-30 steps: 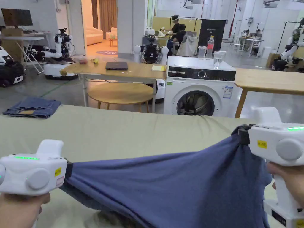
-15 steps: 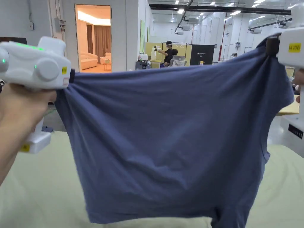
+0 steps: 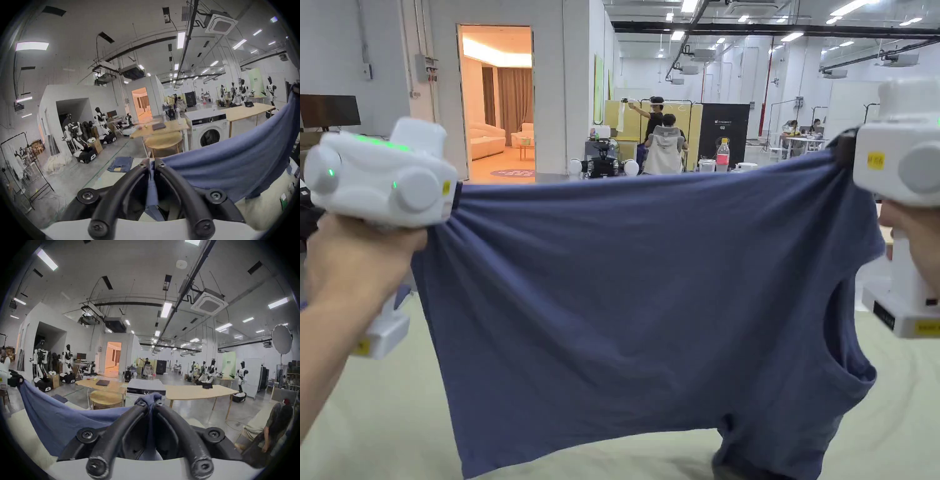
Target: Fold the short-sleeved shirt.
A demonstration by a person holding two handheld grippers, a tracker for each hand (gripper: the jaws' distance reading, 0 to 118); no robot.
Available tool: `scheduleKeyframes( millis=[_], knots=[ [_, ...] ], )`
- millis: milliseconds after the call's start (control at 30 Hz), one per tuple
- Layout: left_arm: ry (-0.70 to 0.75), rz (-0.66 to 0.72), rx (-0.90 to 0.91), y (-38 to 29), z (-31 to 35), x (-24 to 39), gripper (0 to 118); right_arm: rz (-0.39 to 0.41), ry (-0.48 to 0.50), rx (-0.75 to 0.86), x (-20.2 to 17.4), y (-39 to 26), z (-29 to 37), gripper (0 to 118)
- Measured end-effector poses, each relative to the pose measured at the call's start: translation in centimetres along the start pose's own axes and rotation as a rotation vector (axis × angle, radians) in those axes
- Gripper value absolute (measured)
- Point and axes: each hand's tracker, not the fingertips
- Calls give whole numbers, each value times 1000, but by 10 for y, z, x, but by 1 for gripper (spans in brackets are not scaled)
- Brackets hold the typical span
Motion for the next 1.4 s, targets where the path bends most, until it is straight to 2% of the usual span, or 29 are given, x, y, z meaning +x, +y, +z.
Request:
scheduleKeyframes(
  millis=[67, 167, 333, 367, 467, 633, 767, 833, 867, 900, 933, 967, 1000, 1067, 1167, 1200, 1233, 1267, 1300, 1333, 1367, 1400],
  knots=[
    [20, -14, -1, -21, 6, 6, 0, -40, 17, -8, 5, -21, 9, 1],
    [-10, -22, -4, -46, 24, 5, 0, -58, 42, -11, 15, -42, 36, 1],
    [-96, -16, -12, -96, 88, -2, 0, -1, 83, -52, 28, -86, 111, 1],
    [-131, -7, -38, -113, 102, -3, 0, 28, 102, -85, 30, -102, 130, 1],
    [-216, 31, -128, -180, 136, -3, 0, 47, 143, -178, 32, -165, 187, 1],
    [-205, 53, -324, -312, 170, 7, 0, 97, 144, -414, 27, -306, 257, 1],
    [-175, 106, -454, -386, 186, 9, 0, 55, 119, -620, 30, -405, 293, 1],
    [-186, 123, -458, -398, 191, 10, 0, 51, 112, -660, 29, -424, 304, 2],
    [-179, 122, -442, -396, 199, 10, 0, 44, 124, -645, 29, -424, 306, 7],
    [-169, 116, -421, -392, 204, 12, 14, 32, 139, -643, 29, -419, 308, 34],
    [-146, 92, -396, -384, 209, 15, 42, 27, 147, -636, 24, -405, 316, 70],
    [-124, 69, -363, -375, 217, 20, 80, 20, 172, -618, 19, -393, 317, 104],
    [-135, 66, -330, -366, 225, 24, 111, 20, 202, -579, 13, -380, 320, 118],
    [-186, 88, -228, -349, 242, 33, 113, 3, 256, -464, 0, -355, 330, 118],
    [-212, 57, -208, -334, 258, 49, 113, 16, 238, -449, -20, -333, 335, 118],
    [-233, 50, -201, -334, 262, 53, 111, 12, 238, -427, -23, -330, 338, 115],
    [-233, 40, -203, -333, 264, 56, 103, 7, 227, -408, -27, -327, 340, 102],
    [-243, 14, -219, -337, 262, 58, 76, 16, 206, -408, -31, -326, 339, 73],
    [-231, -11, -244, -340, 260, 59, 17, 29, 172, -424, -33, -329, 335, 18],
    [-229, -6, -241, -342, 262, 58, 0, 22, 177, -425, -32, -331, 334, 0],
    [-275, 26, -261, -345, 261, 49, 0, -6, 198, -446, -29, -332, 333, 0],
    [-260, 43, -291, -353, 256, 44, 0, -29, 202, -478, -28, -334, 332, 0]
  ],
)
